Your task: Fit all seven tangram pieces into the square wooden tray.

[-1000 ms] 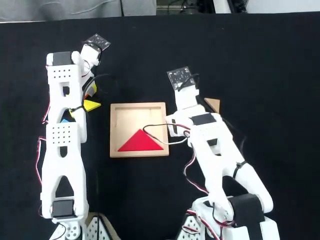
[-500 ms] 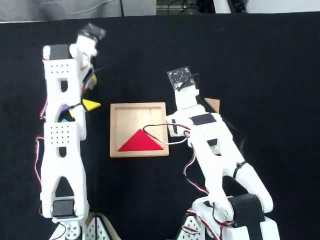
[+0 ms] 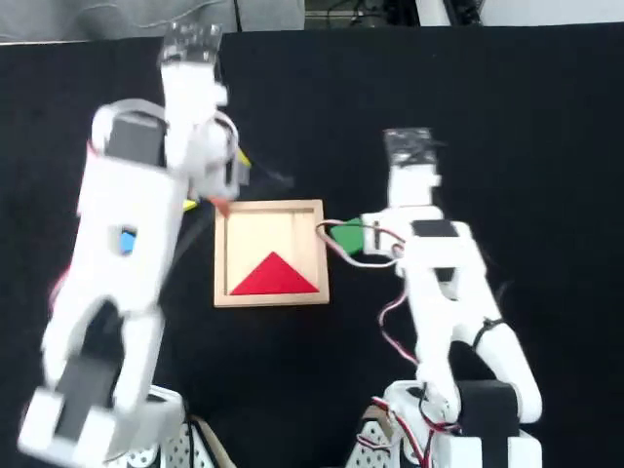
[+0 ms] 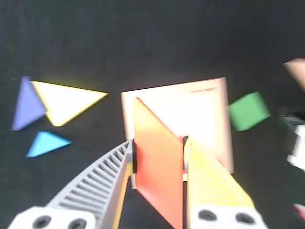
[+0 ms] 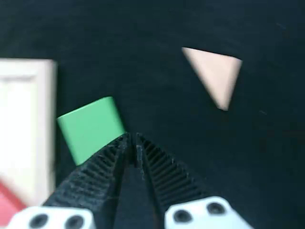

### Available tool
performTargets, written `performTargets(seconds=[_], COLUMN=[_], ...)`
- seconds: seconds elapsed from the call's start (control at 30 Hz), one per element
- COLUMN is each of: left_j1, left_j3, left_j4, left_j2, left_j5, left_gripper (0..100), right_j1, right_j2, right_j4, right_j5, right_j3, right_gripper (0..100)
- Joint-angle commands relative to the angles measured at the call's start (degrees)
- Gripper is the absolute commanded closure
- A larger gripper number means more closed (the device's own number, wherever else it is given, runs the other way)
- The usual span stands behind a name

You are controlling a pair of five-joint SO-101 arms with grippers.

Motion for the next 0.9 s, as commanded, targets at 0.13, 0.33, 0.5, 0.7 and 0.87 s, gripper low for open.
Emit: performTargets(seconds=[0.13,0.33,0.5,0.7,0.87], left_j1=[9.36,20.88,21.67,20.18,18.68], left_j3=[41.89,58.42,60.09,62.2,61.05], left_j4=[-33.32,-46.59,-53.27,-58.81,-62.33], left_j2=[-21.19,-21.27,-21.1,-18.9,-9.58], left_j5=[18.46,23.38,28.48,30.33,30.33], left_gripper=[85,85,85,85,79], right_j1=[9.93,9.93,10.02,10.29,10.29], right_j2=[-2.59,-2.59,-2.59,-2.33,-2.24], right_j4=[-0.79,-1.05,-1.14,-1.14,-1.14], right_j5=[-5.89,-6.15,-5.98,-5.98,-5.98], right_j3=[-5.32,-5.32,-5.32,-6.02,-6.11], right_gripper=[98.7,98.7,98.6,98.6,98.6])
